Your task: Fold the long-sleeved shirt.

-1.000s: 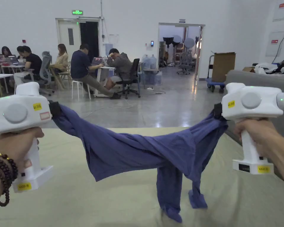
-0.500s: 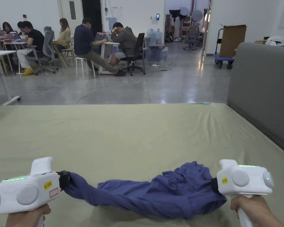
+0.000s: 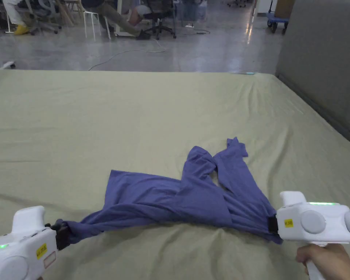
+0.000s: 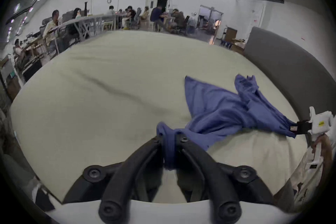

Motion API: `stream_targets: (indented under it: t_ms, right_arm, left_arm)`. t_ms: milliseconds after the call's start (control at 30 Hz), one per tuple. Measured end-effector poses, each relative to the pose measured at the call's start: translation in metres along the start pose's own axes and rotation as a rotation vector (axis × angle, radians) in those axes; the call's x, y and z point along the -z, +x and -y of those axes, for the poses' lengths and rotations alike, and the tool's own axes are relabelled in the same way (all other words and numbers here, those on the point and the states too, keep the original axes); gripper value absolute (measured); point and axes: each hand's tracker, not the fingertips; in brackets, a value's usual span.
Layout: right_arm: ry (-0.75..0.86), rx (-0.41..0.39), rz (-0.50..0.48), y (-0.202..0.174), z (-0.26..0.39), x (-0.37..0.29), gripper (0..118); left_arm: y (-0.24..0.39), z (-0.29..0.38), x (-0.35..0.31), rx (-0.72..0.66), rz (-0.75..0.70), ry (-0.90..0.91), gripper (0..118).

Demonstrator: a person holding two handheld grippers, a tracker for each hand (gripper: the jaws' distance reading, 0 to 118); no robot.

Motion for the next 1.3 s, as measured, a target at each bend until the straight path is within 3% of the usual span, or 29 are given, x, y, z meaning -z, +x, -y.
stream_targets:
  t_ms: [67,100,133,167,200,233,367,400,433,467,500,600,633,700,733,833,967,1000,1033,1067,1100,1133,1167,1200,1300]
  right_arm:
    - [-0.004,-0.017,0.009,-0.004,0.003,0.007,6]
    - [0.004,-0.013,0.001,-0.005,0.003,0.005,23]
    - [0.013,-0.011,-0.002,-0.007,0.003,0.0,65]
    - [0.028,-0.002,-0.002,-0.009,0.0,-0.009,98]
    - [0.046,0.01,0.005,-0.011,-0.002,-0.017,111]
    - [0.076,0.011,0.034,-0.013,-0.004,-0.026,112]
    - [0.185,0.017,0.078,-0.024,-0.008,-0.068,109]
    - [0.196,0.024,0.072,-0.026,-0.004,-0.076,101]
    - [0.216,0.033,0.057,-0.028,-0.002,-0.081,61]
    - [0.218,0.042,0.051,-0.029,-0.001,-0.081,3]
    - [0.201,0.097,0.048,-0.032,0.003,-0.077,0]
    - [0.174,0.087,-0.026,-0.029,0.008,-0.074,0]
    - [0.184,0.098,-0.012,-0.029,0.009,-0.073,11]
    - [0.173,0.119,0.042,-0.021,0.006,-0.066,78]
    - [0.136,0.128,0.071,-0.018,0.004,-0.058,96]
    - [0.025,0.127,0.083,-0.009,0.002,-0.035,76]
    - [-0.012,0.145,0.058,-0.01,0.003,-0.003,73]
    - [-0.029,0.151,0.059,-0.012,0.002,0.007,66]
    - [-0.046,0.147,0.07,-0.013,0.001,0.016,47]
    - [-0.063,0.138,0.08,-0.018,-0.003,0.025,26]
    - [-0.059,0.136,0.075,-0.019,-0.003,0.031,9]
    - [-0.054,0.14,0.056,-0.019,-0.003,0.034,6]
    - [-0.038,0.156,0.027,-0.021,-0.002,0.035,5]
    - [-0.038,0.137,0.073,-0.027,-0.004,0.034,5]
    - [-0.03,0.126,0.067,-0.02,-0.003,0.033,5]
  left_arm:
    - [-0.007,0.005,0.007,-0.015,-0.025,-0.043,81]
    - [-0.011,0.004,0.008,-0.039,-0.028,-0.058,101]
    - [-0.015,0.002,0.006,-0.069,-0.012,-0.047,113]
    - [-0.018,-0.002,-0.001,-0.102,0.016,-0.023,114]
    - [-0.019,-0.003,-0.011,-0.109,0.046,0.017,114]
    - [-0.019,-0.008,-0.02,-0.105,0.069,0.061,114]
    - [-0.003,-0.027,-0.047,-0.037,0.039,0.106,113]
    - [0.001,-0.032,-0.05,-0.026,0.055,0.108,106]
    - [0.005,-0.035,-0.052,-0.004,0.081,0.111,65]
    - [0.014,-0.035,-0.054,0.015,0.096,0.126,5]
    - [0.022,-0.032,-0.054,0.073,0.09,0.171,0]
    - [0.028,-0.033,-0.05,0.083,0.184,0.105,0]
    - [0.03,-0.033,-0.05,0.087,0.171,0.117,0]
    - [0.035,-0.037,-0.046,0.119,0.16,0.121,0]
    - [0.037,-0.038,-0.044,0.123,0.158,0.12,0]
    - [0.038,-0.05,-0.027,0.112,0.18,0.097,0]
    - [0.05,-0.077,0.009,0.138,0.187,0.043,0]
    - [0.058,-0.087,0.021,0.148,0.197,0.022,0]
    - [0.061,-0.095,0.033,0.151,0.199,0.014,0]
    - [0.066,-0.105,0.048,0.151,0.195,0.006,17]
    - [0.07,-0.114,0.065,0.16,0.184,-0.007,49]
    - [0.074,-0.121,0.079,0.159,0.182,-0.012,99]
    - [0.079,-0.13,0.101,0.171,0.163,-0.055,118]
    - [0.08,-0.135,0.123,0.176,0.154,-0.098,117]
    - [0.082,-0.142,0.178,0.152,0.101,-0.151,117]
